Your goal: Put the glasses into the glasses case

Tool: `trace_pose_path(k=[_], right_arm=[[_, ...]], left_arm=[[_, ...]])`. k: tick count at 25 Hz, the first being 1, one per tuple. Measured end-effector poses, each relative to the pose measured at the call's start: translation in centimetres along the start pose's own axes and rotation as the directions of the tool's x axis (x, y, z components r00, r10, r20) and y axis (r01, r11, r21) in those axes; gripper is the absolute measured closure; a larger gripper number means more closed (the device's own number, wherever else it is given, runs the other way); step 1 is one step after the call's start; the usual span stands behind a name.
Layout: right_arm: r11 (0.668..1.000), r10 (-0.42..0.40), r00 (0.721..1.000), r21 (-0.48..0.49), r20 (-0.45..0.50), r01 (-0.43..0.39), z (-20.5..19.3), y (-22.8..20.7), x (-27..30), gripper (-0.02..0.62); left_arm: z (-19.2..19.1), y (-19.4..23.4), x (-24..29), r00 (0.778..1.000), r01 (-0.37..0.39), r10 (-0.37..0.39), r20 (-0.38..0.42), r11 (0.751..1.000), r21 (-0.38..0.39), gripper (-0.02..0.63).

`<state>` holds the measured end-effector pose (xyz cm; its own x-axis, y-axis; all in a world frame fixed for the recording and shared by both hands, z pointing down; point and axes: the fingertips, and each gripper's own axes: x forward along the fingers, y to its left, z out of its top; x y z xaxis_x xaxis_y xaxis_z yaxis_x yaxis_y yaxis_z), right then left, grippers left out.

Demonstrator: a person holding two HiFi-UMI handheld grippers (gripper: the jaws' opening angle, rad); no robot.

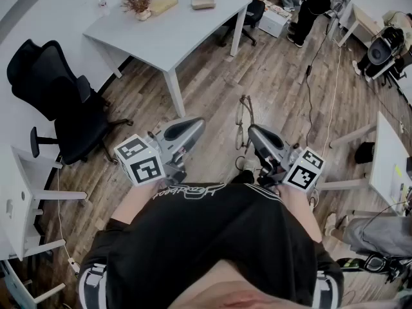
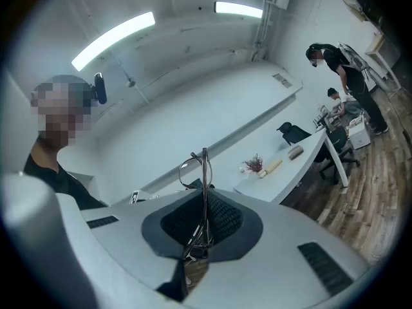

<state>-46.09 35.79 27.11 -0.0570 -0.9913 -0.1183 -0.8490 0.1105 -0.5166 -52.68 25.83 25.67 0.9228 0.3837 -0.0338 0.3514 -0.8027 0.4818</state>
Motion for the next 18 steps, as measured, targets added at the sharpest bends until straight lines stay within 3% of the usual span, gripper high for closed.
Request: trace_pose_path(k=[11, 18], right_arm=[[1.000, 0.016, 1.000, 0.002, -0.009, -0.016, 0.5, -2.0, 0.1, 0.575], [0.999, 0.015, 0.999, 0.046, -0.037, -0.014, 2.6, -7.7, 0.8, 0.575]], left_arm=[[-1.1, 1.5, 2.0, 0.999, -0.035, 0.034, -0.013, 0.999, -0.034, 0.600], [-1.0, 4.7, 6.9, 0.997, -0.075, 0.073, -0.036, 0.995, -0.070, 0.600]])
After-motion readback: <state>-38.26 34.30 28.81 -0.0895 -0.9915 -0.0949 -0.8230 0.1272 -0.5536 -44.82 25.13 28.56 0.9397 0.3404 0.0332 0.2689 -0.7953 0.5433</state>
